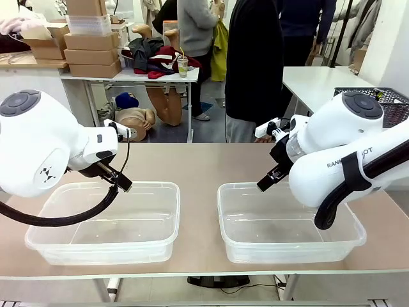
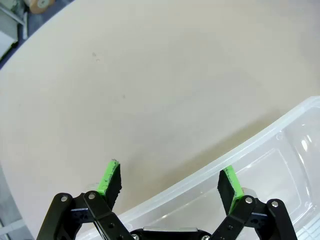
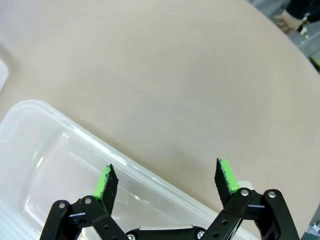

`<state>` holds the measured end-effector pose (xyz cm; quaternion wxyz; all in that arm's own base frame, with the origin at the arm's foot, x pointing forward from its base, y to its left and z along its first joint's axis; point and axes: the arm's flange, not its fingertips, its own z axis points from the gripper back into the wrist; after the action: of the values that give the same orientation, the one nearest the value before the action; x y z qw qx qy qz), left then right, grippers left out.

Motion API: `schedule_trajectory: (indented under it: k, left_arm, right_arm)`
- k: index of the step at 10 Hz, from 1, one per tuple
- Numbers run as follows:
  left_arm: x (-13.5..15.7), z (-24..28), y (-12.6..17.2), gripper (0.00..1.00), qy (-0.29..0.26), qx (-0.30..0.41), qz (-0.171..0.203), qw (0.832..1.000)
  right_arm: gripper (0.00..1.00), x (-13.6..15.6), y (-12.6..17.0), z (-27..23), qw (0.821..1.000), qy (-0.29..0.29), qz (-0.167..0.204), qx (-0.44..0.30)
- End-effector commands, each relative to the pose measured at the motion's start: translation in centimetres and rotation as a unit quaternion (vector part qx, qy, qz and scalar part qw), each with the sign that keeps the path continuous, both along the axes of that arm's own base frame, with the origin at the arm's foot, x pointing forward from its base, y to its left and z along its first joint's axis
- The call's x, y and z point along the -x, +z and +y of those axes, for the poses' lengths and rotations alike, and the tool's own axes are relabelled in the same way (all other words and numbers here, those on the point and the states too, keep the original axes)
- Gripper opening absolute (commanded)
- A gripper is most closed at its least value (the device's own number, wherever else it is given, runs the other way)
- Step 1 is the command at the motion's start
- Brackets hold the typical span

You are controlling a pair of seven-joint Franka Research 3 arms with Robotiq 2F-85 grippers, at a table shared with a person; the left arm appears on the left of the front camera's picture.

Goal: Sort the waste into each basket.
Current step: Pick up the Organizing box on the left side of the table and lift it.

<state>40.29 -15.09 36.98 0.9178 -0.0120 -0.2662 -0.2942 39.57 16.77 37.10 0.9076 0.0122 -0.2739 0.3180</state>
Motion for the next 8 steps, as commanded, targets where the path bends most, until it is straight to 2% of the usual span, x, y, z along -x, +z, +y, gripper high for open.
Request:
schedule_trajectory:
  k: [1, 6, 7, 8]
  left_arm:
    - [0.0, 0.0, 0.0, 1.0, 0.0, 0.0, 0.0, 1.0]
    - [0.0, 0.0, 0.0, 1.0, 0.0, 0.0, 0.0, 1.0]
    - [0.7, 0.2, 3.1, 1.0, 0.015, 0.006, 0.018, 1.0]
    - [2.3, 0.0, 7.5, 1.0, 0.018, 0.034, 0.006, 0.999]
  right_arm:
    - [1.0, 0.0, 0.0, 0.0, 1.0, 0.0, 0.0, 0.0]
    - [1.0, 0.0, 0.0, 0.0, 1.0, 0.0, 0.0, 0.0]
    - [1.0, 0.6, 3.2, -0.6, 1.0, 0.006, 0.003, -0.015]
    - [1.0, 1.9, 7.5, -1.4, 1.0, 0.001, -0.015, -0.025]
